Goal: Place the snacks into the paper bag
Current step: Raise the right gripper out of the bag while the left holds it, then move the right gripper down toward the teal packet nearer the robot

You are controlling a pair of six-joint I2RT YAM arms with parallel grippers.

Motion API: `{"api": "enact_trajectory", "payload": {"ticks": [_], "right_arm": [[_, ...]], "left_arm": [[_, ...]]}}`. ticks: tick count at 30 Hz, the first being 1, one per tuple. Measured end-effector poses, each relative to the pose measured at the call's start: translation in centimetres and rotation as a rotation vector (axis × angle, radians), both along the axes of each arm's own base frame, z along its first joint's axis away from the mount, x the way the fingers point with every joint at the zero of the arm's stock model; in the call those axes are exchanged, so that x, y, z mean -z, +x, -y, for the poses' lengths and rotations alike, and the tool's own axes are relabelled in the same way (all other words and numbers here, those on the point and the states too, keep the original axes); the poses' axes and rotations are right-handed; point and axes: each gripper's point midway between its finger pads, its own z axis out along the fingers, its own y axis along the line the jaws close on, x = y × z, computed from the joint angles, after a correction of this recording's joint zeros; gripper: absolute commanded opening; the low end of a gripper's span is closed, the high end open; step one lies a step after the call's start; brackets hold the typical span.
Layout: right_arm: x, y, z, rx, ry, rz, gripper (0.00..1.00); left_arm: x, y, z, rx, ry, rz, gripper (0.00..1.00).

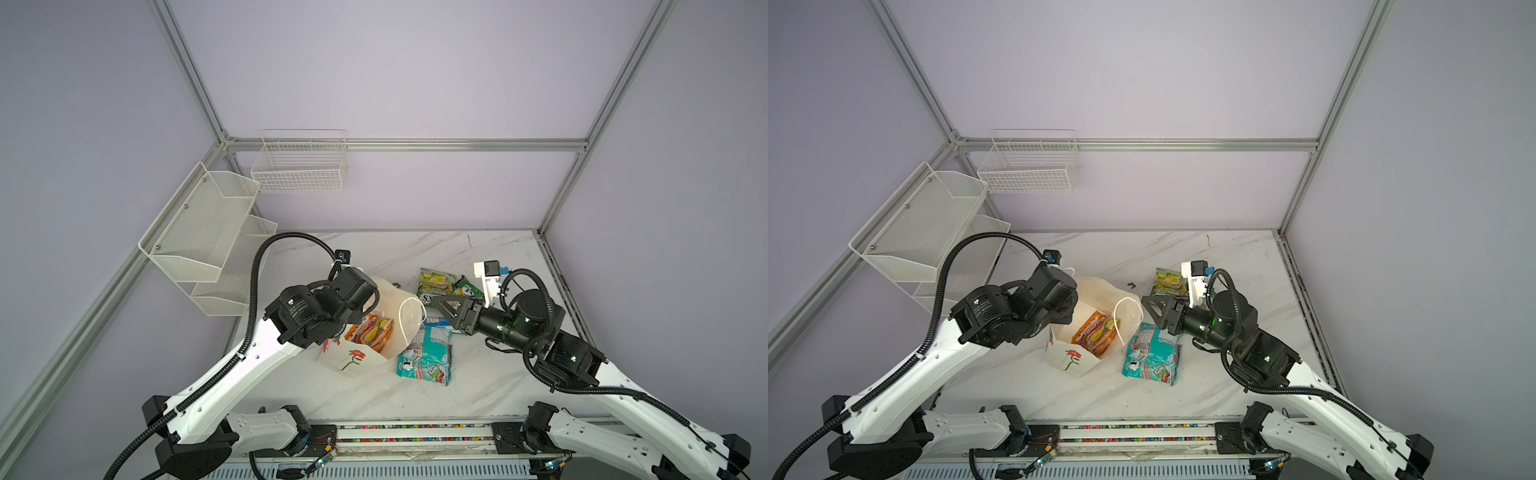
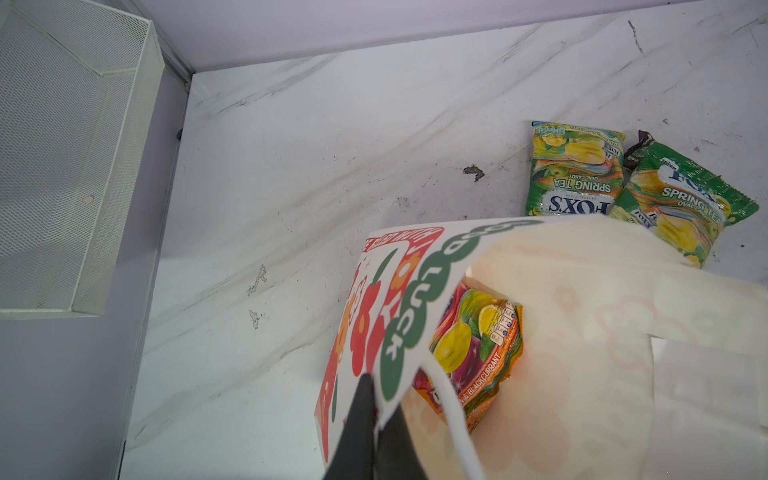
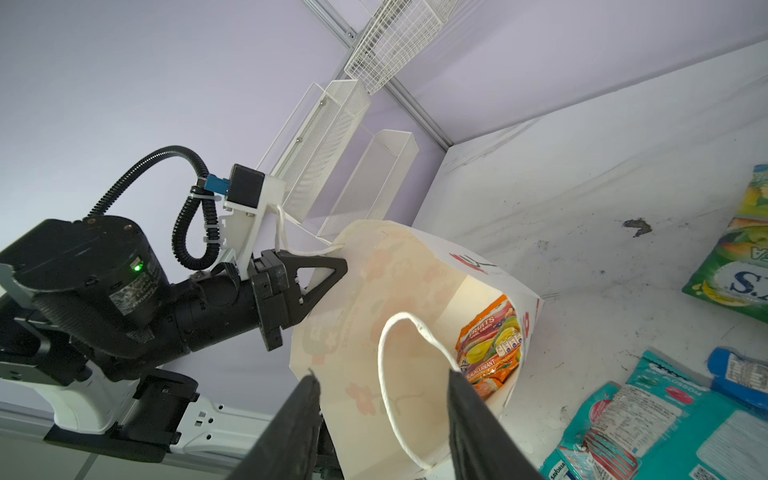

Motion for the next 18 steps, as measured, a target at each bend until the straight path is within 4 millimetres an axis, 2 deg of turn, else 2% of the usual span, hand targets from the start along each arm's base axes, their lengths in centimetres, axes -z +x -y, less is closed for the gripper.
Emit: {"api": "enact_trajectory", "payload": {"ticks": [7,18], "right_arm": [[0.4,0.4,1.6,0.079,-0.022,-0.006,0.53],[2.5,1.2,3.5,0.186,-0.082,-0.052,0.58]], "left_arm": [[0.0,0.0,-0.1,-0.002,0.005,0.000,0.00],[0.1,0.0,-0.2,-0.003,0.007,-0.002,0.00]]}}
